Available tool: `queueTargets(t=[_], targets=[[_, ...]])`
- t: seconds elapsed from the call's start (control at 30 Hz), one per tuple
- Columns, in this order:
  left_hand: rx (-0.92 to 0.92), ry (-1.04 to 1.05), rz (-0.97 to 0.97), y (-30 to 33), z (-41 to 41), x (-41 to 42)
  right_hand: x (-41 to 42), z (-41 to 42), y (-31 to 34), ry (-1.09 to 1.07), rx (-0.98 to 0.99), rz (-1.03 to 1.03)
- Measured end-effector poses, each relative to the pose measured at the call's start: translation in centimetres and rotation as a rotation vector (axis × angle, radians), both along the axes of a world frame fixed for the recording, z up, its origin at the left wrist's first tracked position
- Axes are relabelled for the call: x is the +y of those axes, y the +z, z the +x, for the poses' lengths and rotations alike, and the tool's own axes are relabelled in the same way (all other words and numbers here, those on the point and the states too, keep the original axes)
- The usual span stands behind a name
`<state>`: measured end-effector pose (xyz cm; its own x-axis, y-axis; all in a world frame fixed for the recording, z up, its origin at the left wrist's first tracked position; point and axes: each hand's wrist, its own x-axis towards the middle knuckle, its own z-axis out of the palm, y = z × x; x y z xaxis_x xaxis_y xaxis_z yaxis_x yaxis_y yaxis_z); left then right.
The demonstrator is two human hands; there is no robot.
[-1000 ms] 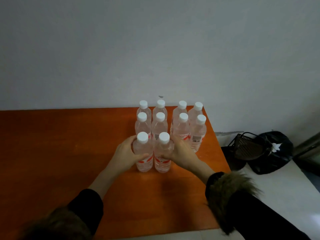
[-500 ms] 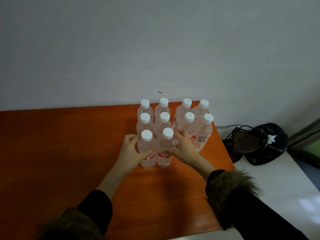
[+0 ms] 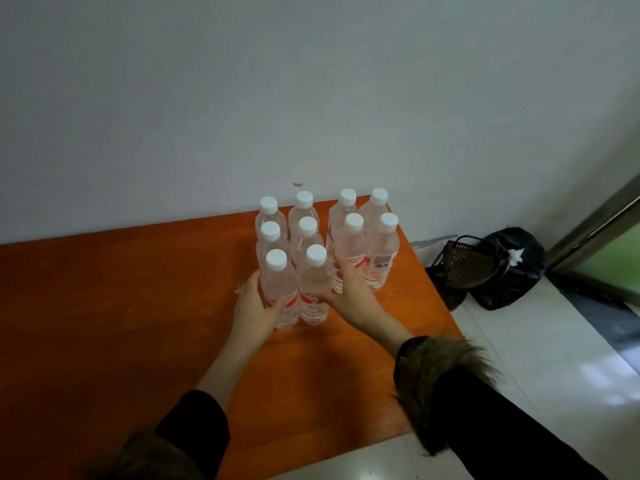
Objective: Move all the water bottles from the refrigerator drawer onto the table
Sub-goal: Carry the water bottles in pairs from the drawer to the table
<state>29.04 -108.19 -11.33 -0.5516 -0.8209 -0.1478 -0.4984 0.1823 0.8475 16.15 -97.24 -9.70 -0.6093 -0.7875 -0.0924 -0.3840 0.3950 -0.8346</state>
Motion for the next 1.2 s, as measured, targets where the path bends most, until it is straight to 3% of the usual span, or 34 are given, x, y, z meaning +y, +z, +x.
queueTargets(t=[0.2,0.43,0.57,0.7,0.97,1.2], targets=[[0.027,-0.057,-0.186,2.4,0.7,6.1,7.4,0.5,2.4,0.006,0.19,0.111],[0.004,-0.516,-0.515,6.9,-4.0,15.7,21.9,-0.6,6.7,-0.157,0.459,0.391],[-0.037,-0.771,-0.75,9.8,-6.2,25.2,33.6,0.8,9.4,-0.336,0.573,0.477],[-0.028,-0.961,-0.855,12.1,-6.9,36.6,46.2,4.1,11.5,-0.531,0.658,0.553],[0.211,-1.262,-0.917,14.3,-5.8,57.8,67.9,13.4,14.1,-0.909,0.615,0.69],[0.325,-1.493,-0.934,13.8,-5.1,72.7,81.5,19.4,14.2,-1.164,0.512,0.744]])
